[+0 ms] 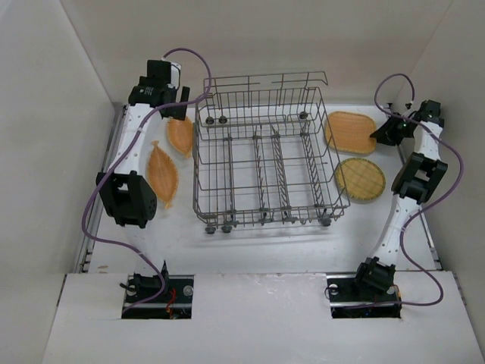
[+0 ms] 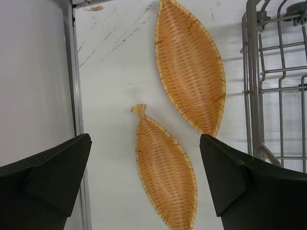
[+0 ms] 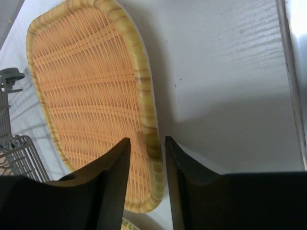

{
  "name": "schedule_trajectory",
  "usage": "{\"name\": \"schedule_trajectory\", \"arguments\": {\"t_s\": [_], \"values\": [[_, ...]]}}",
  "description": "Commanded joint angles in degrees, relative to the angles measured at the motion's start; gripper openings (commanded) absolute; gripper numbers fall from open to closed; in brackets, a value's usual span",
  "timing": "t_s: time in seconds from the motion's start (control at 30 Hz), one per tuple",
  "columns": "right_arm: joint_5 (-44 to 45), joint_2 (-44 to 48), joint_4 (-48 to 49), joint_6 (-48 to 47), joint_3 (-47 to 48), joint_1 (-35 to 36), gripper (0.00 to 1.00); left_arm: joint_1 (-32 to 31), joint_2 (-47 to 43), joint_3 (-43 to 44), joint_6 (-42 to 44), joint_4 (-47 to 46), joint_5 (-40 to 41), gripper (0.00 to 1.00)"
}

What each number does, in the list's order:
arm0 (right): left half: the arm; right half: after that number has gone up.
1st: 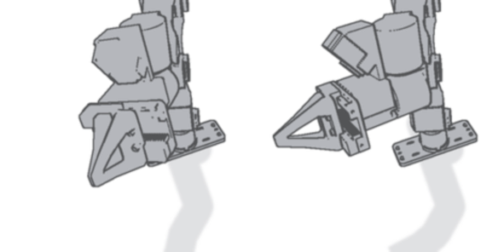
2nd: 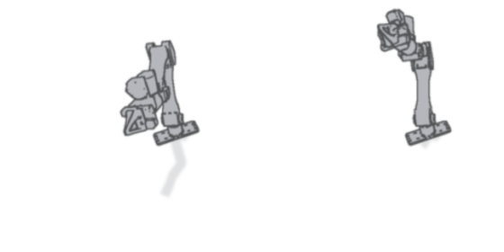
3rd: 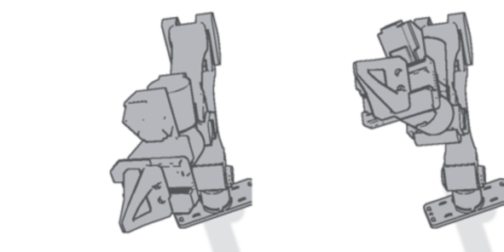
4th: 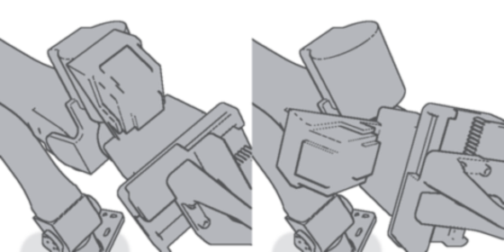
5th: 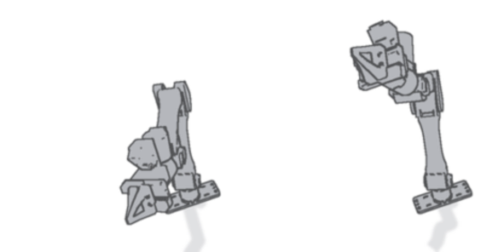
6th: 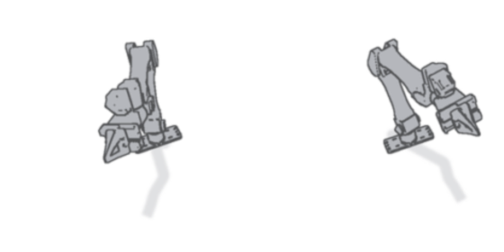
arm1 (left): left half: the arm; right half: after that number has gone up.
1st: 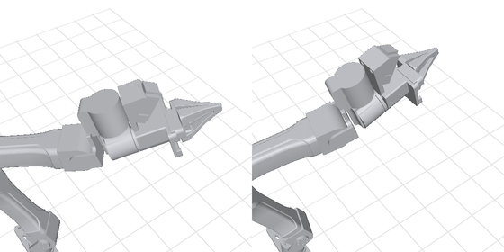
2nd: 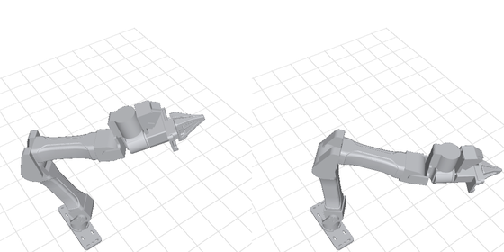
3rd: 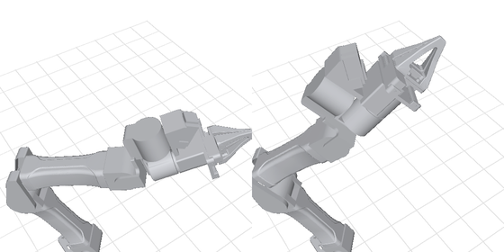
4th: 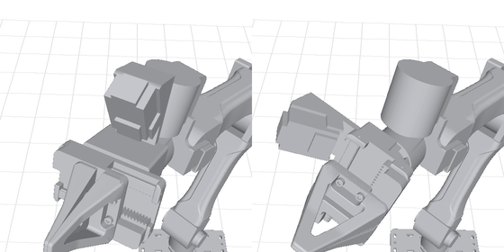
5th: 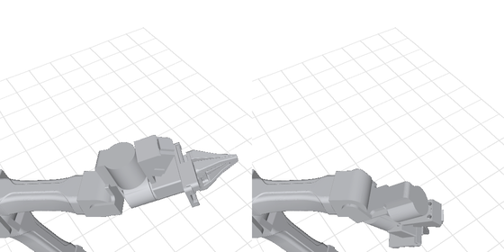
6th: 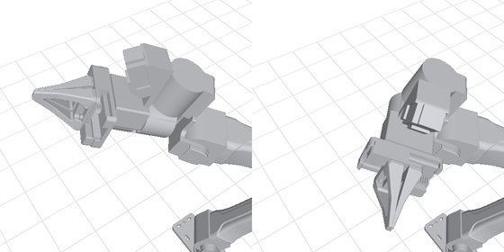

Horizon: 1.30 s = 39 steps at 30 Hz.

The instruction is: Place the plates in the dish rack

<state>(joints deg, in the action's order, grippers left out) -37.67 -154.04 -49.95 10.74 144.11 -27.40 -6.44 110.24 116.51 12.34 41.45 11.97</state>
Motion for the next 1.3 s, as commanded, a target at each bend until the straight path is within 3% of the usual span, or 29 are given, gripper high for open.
{"name": "schedule_trajectory", "arguments": {"t_s": [0.0, 0.13, 0.3, 0.63, 1.07, 1.27], "values": [[-3.72, -2.67, -3.13, -0.99, 5.11, -0.86, 0.37, -0.37, 0.06, 3.63, 1.37, 0.03, 1.92, 1.00], [-4.52, -4.69, -5.06, -1.86, 8.37, -0.77, 0.25, -0.29, 0.77, 4.69, 1.90, 0.03, 2.71, 1.00], [-4.26, -5.83, -9.19, -4.85, 10.48, -0.77, 0.00, -0.20, 1.38, 5.13, 2.34, -0.05, 2.97, 1.00], [3.82, -0.05, -10.43, -9.51, 11.01, 1.68, 0.00, -0.37, 2.09, 3.91, 1.81, -0.93, 2.18, 1.00], [12.00, 11.91, -7.00, -9.77, 10.75, 3.80, 0.00, -0.11, -1.43, -6.02, -1.61, -6.29, -0.63, 1.00], [14.03, 19.28, -3.14, -10.30, 4.09, 4.15, 0.00, 0.33, -2.48, -8.84, -2.23, -8.58, -1.86, 1.00]]}}
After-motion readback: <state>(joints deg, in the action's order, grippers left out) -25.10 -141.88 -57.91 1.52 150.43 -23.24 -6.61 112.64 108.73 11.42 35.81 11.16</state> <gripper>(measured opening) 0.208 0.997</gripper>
